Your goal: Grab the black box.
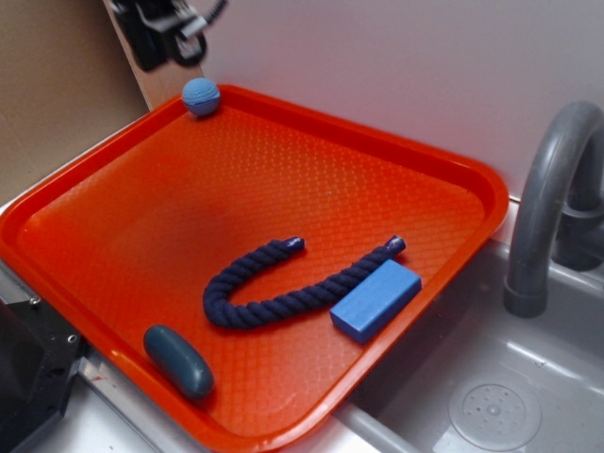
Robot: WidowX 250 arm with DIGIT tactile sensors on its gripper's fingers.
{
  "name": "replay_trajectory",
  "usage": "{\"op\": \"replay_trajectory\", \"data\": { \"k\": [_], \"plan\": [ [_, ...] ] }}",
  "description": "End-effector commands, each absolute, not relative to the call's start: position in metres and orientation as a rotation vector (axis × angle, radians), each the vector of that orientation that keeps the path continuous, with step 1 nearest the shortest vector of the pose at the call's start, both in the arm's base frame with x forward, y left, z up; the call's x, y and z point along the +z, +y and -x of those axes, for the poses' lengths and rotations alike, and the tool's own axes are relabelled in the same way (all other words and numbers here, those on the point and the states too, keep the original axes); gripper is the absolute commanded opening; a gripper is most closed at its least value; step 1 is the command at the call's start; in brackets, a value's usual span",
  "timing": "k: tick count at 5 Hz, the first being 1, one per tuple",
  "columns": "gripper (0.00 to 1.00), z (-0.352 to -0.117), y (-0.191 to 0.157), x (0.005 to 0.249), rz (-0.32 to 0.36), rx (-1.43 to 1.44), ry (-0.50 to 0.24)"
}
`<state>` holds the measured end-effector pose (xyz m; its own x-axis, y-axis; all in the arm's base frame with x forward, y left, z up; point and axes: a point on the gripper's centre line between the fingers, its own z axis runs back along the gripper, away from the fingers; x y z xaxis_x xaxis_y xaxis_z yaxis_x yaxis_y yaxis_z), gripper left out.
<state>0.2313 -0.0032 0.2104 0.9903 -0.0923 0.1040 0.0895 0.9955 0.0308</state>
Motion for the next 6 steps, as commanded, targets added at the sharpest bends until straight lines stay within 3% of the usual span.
{"op": "replay_trajectory", "data": {
  "k": [1, 2, 6],
  "plan": [
    [0.00, -0.212, -0.014, 0.302, -0.050, -0.084, -0.139],
    [0.00, -0.213, -0.010, 0.294, -0.024, -0.054, -0.102],
    [0.00, -0.218, 0.000, 0.265, -0.055, 0.022, -0.038]
  ]
}}
